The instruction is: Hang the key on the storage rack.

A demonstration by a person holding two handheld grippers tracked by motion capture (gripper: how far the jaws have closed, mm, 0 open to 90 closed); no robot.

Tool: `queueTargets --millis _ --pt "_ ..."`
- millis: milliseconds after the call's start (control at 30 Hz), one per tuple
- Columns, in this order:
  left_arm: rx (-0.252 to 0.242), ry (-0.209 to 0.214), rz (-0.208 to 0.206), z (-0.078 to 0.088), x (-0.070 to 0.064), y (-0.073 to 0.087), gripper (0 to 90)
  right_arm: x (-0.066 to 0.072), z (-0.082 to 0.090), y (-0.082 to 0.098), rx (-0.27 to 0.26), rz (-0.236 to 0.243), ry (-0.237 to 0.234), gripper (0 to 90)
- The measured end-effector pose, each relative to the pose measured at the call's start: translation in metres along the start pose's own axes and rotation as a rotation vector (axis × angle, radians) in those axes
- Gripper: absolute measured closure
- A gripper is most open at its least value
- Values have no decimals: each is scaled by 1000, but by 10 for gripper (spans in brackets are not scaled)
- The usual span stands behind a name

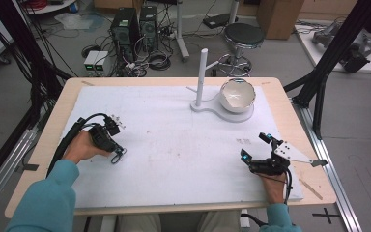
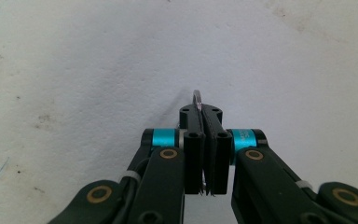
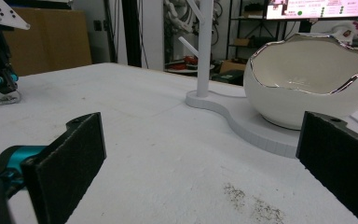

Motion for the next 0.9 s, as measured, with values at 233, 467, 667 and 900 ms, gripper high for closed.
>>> queueTargets --millis 233,467,667,900 --pt "-7 3 8 0 0 0 881 0 0 0 0 0 0 5" --pt "-23 20 2 1 -1 0 882 1 0 0 2 18 2 5" --pt "-98 42 -8 10 -3 -5 883 -1 0 -1 -7 4 5 5" --pt "-303 88 -25 37 -13 -24 883 7 -2 -17 1 0 -32 5"
Point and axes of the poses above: each handheld gripper's, and its own axes: z roughly backward along the jaws, y roughly out of its underside, x roughly to its left, the point moved 5 cm from there along -z, roughly forward along the jaws, and after that the axes turned 4 degrees about -y, right-handed, at the moved point
